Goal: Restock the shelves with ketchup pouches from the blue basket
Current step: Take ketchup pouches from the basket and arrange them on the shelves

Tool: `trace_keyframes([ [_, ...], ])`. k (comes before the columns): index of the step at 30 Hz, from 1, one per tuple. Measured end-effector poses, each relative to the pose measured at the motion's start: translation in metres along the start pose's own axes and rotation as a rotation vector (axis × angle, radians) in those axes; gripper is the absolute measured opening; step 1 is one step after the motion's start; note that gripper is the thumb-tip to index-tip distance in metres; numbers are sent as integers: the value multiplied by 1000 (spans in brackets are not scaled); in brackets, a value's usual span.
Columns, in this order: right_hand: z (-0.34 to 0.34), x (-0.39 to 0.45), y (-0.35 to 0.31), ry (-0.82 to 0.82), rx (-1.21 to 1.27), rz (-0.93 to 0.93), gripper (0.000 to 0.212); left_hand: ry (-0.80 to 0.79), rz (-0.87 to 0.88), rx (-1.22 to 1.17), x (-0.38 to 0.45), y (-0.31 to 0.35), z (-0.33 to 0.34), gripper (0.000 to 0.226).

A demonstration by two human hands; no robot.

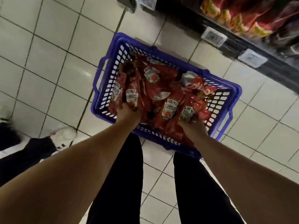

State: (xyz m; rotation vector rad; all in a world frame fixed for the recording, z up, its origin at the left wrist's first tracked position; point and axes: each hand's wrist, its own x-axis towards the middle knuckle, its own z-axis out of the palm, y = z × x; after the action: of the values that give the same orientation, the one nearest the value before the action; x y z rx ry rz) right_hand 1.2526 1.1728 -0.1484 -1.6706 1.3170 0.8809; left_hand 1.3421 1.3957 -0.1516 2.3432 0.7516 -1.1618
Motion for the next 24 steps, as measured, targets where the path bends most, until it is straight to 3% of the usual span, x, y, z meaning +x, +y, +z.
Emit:
trace_keyframes([
  [3,21,3,2,97,122,-32,58,72,-23,-31,12,-1,11,80],
  [5,28,-1,2,78,179,-39,69,54,-43,-162,14,-4,6,76],
  [10,18,-19,-5,-282,459,154,78,-398,-230,-621,-10,-10,-26,50],
  [12,3,-38,-13,-333,492,174,81,-468,-232,-681,-32,-9,-43,51],
  [16,-46,-100,-40,-312,440,25,77,-512,-77,-652,-101,10,-92,61],
  [20,-111,-190,-88,-317,430,-150,65,-450,127,-652,-190,42,-164,69],
  [22,-145,-239,-117,-310,391,-266,62,-414,213,-709,-233,58,-200,66],
  [24,-178,-288,-143,-300,370,-377,60,-411,279,-801,-273,75,-237,49],
])
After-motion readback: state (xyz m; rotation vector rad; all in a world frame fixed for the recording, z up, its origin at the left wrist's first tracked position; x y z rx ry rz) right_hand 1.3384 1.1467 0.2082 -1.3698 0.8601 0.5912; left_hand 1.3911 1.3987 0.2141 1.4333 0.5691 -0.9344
